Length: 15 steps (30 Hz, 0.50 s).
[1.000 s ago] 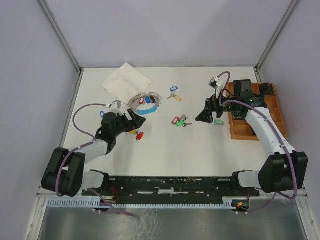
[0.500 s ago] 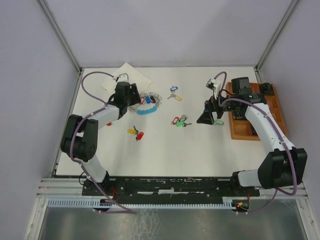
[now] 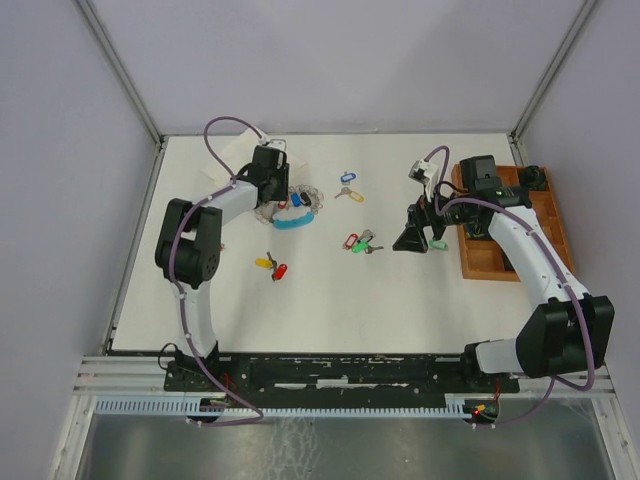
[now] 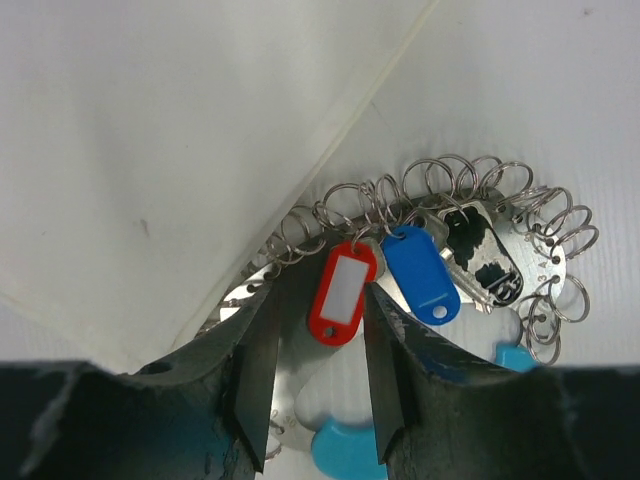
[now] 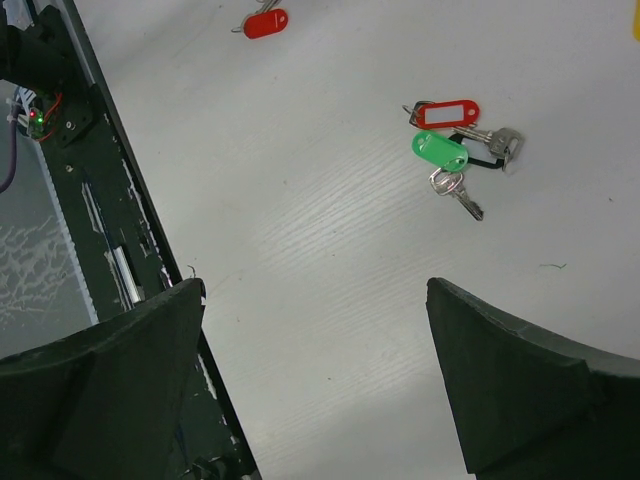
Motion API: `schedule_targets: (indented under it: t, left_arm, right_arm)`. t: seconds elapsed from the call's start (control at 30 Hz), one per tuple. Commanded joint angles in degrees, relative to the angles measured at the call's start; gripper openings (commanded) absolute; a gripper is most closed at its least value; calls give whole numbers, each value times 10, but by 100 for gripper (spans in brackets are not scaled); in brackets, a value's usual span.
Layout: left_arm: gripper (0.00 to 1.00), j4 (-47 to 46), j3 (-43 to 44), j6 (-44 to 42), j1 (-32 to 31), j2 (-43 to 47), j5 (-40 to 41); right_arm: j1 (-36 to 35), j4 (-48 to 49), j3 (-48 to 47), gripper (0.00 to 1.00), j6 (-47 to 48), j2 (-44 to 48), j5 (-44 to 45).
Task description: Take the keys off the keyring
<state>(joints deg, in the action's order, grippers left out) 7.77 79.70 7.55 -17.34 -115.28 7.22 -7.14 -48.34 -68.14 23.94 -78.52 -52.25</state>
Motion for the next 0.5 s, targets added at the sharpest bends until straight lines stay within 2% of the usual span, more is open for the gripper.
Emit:
schedule_targets:
  t: [0.0,0.17,0.33,0.47]
  left_arm:
    - [46,14,43,-24,5,-32,-38]
    - [47,8,42,-14,5,-30,-36]
    - [52,9,45,-13,5,-31,-43]
    - [49,3,58,-13,4,-33,-49]
  right_arm:
    - [-3,0,-24,100,17,1,-6]
    - [-4,-3,-25,100,20,2,-11]
    - [-5,-6,-26,100,22,1,-12]
    - [-4,-6,-26,100,22,3,-14]
